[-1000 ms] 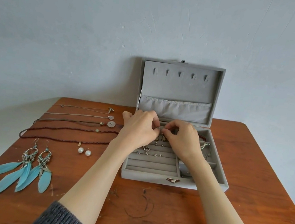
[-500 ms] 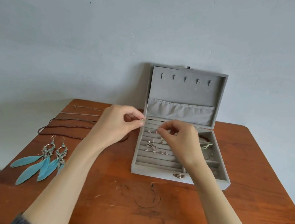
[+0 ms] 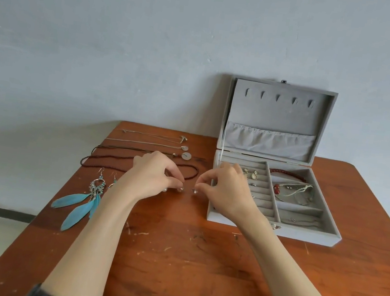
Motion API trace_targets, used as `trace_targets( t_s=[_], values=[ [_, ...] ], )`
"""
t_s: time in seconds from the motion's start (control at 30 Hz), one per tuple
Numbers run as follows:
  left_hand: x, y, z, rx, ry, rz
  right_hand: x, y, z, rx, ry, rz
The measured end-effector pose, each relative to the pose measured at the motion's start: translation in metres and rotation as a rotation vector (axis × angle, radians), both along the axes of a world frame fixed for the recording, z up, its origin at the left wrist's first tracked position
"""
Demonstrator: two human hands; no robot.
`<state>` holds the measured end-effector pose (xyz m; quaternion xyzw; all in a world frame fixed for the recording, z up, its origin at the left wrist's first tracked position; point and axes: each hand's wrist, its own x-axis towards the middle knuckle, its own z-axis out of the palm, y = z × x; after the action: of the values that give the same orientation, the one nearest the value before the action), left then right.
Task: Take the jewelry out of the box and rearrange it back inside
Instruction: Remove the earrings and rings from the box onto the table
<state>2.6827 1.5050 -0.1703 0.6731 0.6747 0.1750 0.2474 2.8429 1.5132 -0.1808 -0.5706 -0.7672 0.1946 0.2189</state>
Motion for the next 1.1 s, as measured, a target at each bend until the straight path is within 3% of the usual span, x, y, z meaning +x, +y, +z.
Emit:
trace_targets(
  t_s=[0.43, 1.1],
  values=[
    [0.011, -0.003, -0.001, -0.001, 0.035, 0.062, -0.003, 0.001, -0.007, 0.08, -0.047, -0.031],
    [0.014, 0.002, -0.002, 0.143, 0.134, -0.007, 0.002, 0.002, -0.009, 0.123, -0.082, -0.027]
  ],
)
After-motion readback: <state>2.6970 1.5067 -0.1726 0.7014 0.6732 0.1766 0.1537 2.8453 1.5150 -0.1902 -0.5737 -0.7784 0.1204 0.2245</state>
